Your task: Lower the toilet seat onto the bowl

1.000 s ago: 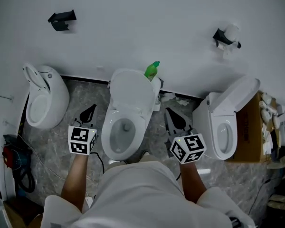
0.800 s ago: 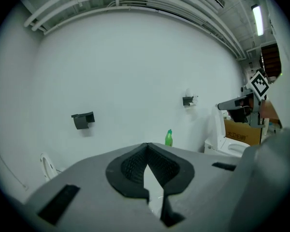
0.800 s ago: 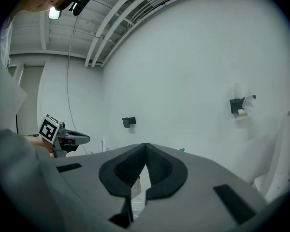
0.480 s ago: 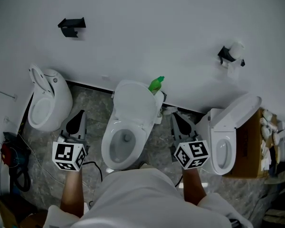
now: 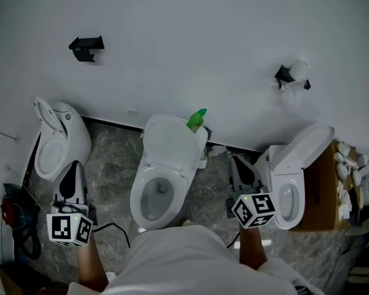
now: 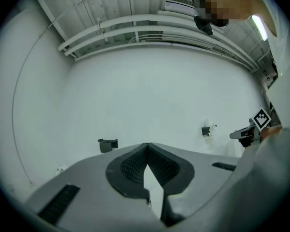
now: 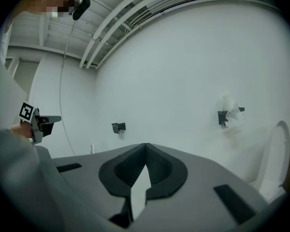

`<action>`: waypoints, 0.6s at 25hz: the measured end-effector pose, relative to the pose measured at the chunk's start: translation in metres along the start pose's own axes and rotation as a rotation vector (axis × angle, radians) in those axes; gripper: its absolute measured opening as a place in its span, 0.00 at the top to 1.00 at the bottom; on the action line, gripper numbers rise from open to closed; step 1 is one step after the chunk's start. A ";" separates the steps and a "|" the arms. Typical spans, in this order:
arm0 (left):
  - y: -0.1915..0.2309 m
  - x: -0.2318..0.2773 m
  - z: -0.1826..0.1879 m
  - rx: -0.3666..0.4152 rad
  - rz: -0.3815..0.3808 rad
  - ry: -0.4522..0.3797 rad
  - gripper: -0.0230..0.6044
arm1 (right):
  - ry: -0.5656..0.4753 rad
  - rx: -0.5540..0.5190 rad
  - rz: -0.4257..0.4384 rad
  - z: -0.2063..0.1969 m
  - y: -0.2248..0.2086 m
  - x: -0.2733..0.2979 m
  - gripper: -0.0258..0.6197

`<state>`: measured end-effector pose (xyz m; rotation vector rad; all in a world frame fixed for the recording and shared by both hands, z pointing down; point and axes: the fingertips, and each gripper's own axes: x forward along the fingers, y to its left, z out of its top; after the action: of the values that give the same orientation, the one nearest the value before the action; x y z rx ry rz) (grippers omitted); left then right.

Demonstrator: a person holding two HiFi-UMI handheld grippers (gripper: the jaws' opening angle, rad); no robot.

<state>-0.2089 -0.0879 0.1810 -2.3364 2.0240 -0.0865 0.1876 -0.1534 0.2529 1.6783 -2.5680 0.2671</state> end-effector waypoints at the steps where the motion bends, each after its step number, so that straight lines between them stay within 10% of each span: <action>1: 0.001 -0.003 0.003 0.000 0.004 -0.006 0.95 | -0.003 0.003 -0.003 0.000 0.000 -0.002 0.96; 15: 0.029 -0.043 0.019 -0.039 0.072 -0.043 0.95 | 0.009 0.042 -0.007 -0.005 0.017 -0.018 0.96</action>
<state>-0.2423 -0.0496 0.1596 -2.2642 2.1052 0.0050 0.1787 -0.1294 0.2536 1.6957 -2.5668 0.3290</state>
